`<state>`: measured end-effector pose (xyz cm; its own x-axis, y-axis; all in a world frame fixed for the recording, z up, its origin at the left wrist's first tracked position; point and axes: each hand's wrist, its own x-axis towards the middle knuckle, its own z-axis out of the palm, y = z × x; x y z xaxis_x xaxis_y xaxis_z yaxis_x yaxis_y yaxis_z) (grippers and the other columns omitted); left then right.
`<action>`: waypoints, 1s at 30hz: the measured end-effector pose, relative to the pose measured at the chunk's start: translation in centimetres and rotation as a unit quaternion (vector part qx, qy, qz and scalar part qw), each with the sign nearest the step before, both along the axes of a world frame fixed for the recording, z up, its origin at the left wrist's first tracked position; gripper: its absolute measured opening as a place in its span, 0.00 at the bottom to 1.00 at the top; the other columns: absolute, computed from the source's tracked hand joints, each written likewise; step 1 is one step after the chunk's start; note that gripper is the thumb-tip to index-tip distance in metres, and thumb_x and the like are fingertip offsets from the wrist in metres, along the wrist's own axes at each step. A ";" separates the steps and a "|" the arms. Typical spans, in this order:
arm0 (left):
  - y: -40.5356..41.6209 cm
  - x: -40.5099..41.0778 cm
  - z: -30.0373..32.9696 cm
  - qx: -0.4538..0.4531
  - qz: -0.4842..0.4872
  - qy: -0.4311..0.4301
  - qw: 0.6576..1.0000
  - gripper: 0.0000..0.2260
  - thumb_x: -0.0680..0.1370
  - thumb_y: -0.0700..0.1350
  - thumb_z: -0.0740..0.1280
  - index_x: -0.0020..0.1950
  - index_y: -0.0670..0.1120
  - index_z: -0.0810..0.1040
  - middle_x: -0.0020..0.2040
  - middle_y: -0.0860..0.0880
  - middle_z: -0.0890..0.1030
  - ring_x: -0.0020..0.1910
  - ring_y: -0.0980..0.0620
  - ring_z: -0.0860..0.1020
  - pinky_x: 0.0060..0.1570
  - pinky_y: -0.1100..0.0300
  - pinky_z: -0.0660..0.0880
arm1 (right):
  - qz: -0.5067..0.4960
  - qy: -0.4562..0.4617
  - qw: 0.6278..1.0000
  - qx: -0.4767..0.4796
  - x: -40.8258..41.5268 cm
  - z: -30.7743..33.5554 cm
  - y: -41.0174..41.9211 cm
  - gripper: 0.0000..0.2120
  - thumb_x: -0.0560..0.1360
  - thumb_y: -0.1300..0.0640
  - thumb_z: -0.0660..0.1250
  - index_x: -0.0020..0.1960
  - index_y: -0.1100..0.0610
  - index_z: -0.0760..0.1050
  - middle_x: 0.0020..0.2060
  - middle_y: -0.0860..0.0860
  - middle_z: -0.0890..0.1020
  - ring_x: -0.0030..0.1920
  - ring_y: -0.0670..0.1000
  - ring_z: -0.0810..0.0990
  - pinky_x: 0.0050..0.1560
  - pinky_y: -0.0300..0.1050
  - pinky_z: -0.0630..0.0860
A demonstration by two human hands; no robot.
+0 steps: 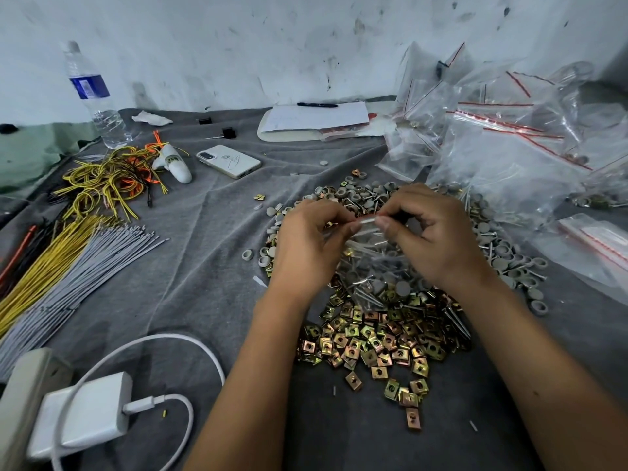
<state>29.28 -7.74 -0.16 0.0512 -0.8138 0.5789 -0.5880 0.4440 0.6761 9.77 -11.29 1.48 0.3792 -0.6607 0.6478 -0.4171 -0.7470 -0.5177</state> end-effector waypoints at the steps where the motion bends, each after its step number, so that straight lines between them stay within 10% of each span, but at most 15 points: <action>1: 0.0 0.0 0.1 -0.016 0.002 -0.015 1.000 0.04 0.75 0.46 0.74 0.44 0.46 0.85 0.41 0.55 0.83 0.44 0.53 0.78 0.47 0.47 0.75 | 0.003 -0.003 1.000 0.006 0.0 -0.1 -0.1 0.01 0.76 0.62 0.74 0.46 0.59 0.83 0.39 0.44 0.79 0.43 0.48 0.78 0.45 0.40 0.71; 18: 0.3 0.1 -0.5 0.130 0.001 0.182 0.975 0.03 0.76 0.42 0.77 0.44 0.50 0.86 0.41 0.52 0.85 0.39 0.55 0.82 0.39 0.53 0.79 | -0.015 -0.084 0.993 0.084 -0.4 -1.2 -0.8 0.04 0.77 0.62 0.74 0.51 0.56 0.84 0.42 0.44 0.83 0.41 0.43 0.81 0.42 0.32 0.74; 24: 0.2 0.8 -0.3 0.140 0.022 0.211 0.967 0.01 0.76 0.42 0.77 0.45 0.46 0.87 0.42 0.46 0.86 0.46 0.41 0.83 0.50 0.37 0.81 | -0.037 -0.117 0.988 0.097 -0.7 -1.5 -1.1 0.04 0.78 0.61 0.73 0.51 0.54 0.83 0.43 0.47 0.84 0.43 0.46 0.82 0.41 0.33 0.76; 30: 0.3 0.9 -0.2 0.140 0.012 0.180 0.973 0.03 0.74 0.42 0.78 0.42 0.47 0.86 0.38 0.49 0.85 0.35 0.54 0.78 0.34 0.56 0.75 | -0.014 -0.071 0.994 0.075 -0.8 -1.5 -1.4 0.08 0.76 0.60 0.75 0.50 0.48 0.82 0.43 0.44 0.82 0.46 0.51 0.80 0.45 0.46 0.77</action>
<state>30.16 -7.44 -0.41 0.2307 -0.9334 0.2748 -0.2981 0.2010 0.9331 8.97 -12.65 -0.03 0.2701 -0.7638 0.5863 -0.3515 -0.6451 -0.6785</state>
